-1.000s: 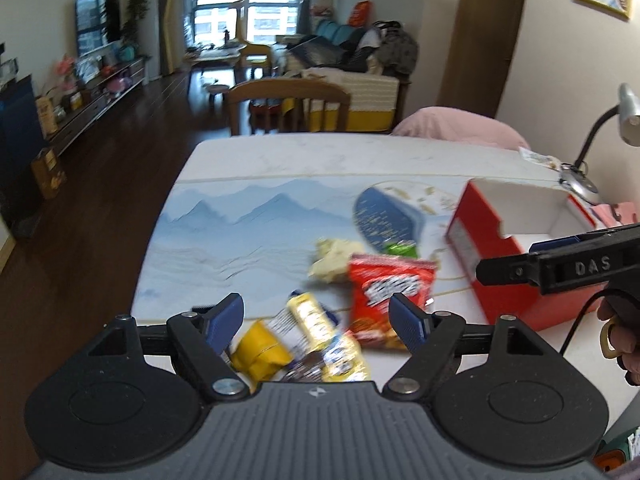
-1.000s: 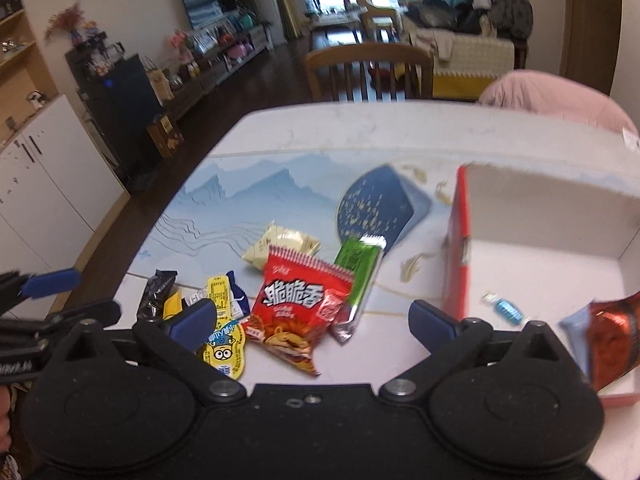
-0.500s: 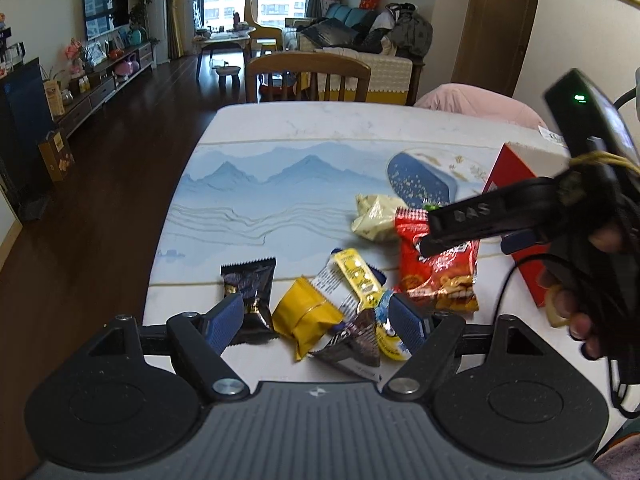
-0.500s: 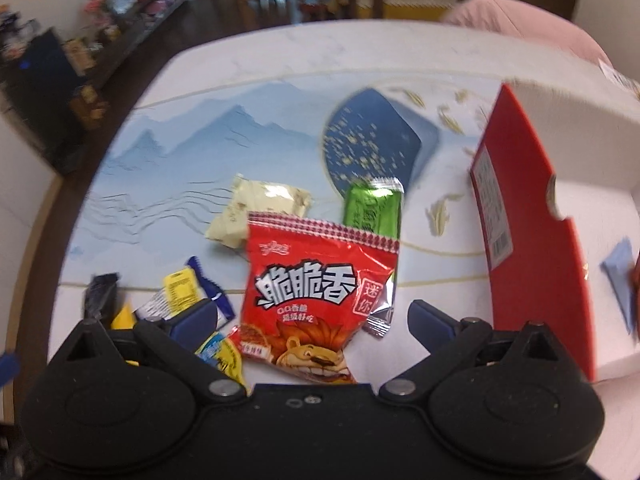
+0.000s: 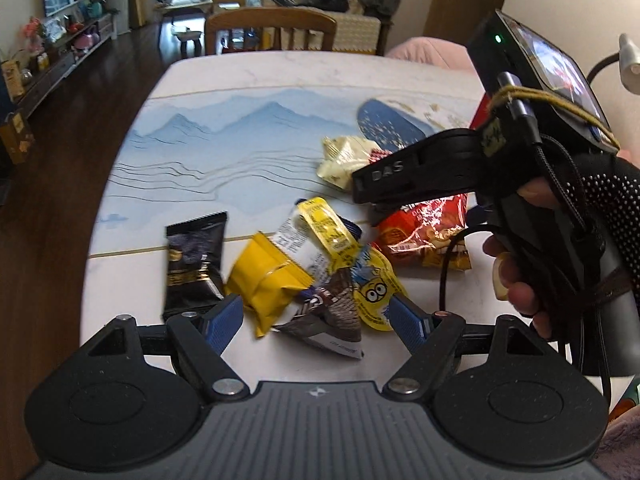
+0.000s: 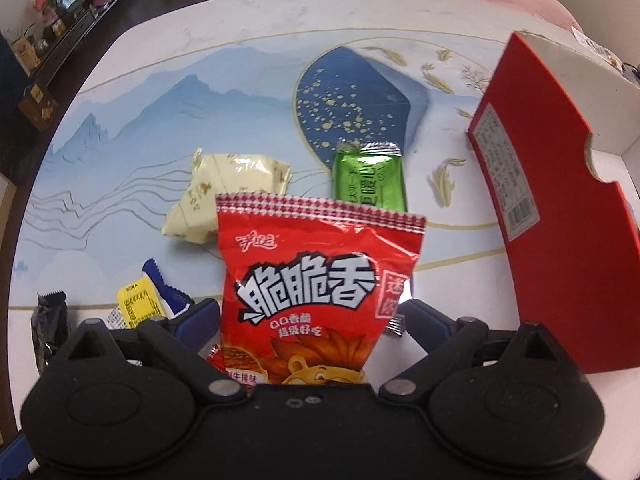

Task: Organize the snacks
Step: 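Grasp the red crispy snack bag with the right gripper while the left grasps the brown chocolate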

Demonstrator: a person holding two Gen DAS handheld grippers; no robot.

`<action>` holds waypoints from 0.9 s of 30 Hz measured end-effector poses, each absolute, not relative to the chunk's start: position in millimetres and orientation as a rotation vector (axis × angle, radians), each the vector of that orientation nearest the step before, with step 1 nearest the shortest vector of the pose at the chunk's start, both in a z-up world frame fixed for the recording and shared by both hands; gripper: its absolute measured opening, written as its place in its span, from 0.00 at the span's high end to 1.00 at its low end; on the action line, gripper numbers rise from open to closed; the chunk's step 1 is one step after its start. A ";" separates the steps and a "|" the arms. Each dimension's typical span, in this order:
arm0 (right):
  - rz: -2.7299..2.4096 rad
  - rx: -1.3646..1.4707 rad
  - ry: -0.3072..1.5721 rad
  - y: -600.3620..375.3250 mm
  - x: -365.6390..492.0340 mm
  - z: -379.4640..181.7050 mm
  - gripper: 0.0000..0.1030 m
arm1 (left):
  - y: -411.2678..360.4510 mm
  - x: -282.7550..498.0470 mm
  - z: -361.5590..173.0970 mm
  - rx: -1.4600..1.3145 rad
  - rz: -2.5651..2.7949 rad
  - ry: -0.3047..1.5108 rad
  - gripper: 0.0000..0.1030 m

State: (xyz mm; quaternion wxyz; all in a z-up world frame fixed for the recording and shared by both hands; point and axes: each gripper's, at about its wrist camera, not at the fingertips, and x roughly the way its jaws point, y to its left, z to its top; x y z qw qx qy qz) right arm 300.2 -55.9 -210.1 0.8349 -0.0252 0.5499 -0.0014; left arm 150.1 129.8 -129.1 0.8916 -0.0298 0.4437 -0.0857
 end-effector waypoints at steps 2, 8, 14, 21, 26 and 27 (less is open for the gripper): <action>0.000 -0.067 1.169 -53.5 301.2 -211.2 0.04 | 126.0 156.6 -133.6 -0.057 -0.196 0.952 0.23; 0.021 -0.099 1.168 -49.5 302.9 -210.1 0.13 | 121.3 169.6 -142.8 -0.052 -0.203 1.013 0.39; 0.047 -0.110 1.159 -49.6 303.0 -208.3 0.20 | 118.9 172.7 -146.2 -0.038 -0.188 1.035 0.58; 0.062 -0.106 1.146 -52.9 297.9 -204.0 0.24 | 122.7 174.2 -147.1 -0.070 -0.175 1.043 0.68; 0.074 -0.080 1.128 -62.1 292.9 -196.1 0.24 | 126.7 171.3 -145.6 -0.105 -0.164 1.046 0.73; 0.074 -0.074 1.126 -64.4 291.6 -194.4 0.24 | 127.0 170.1 -145.2 -0.110 -0.163 1.045 0.73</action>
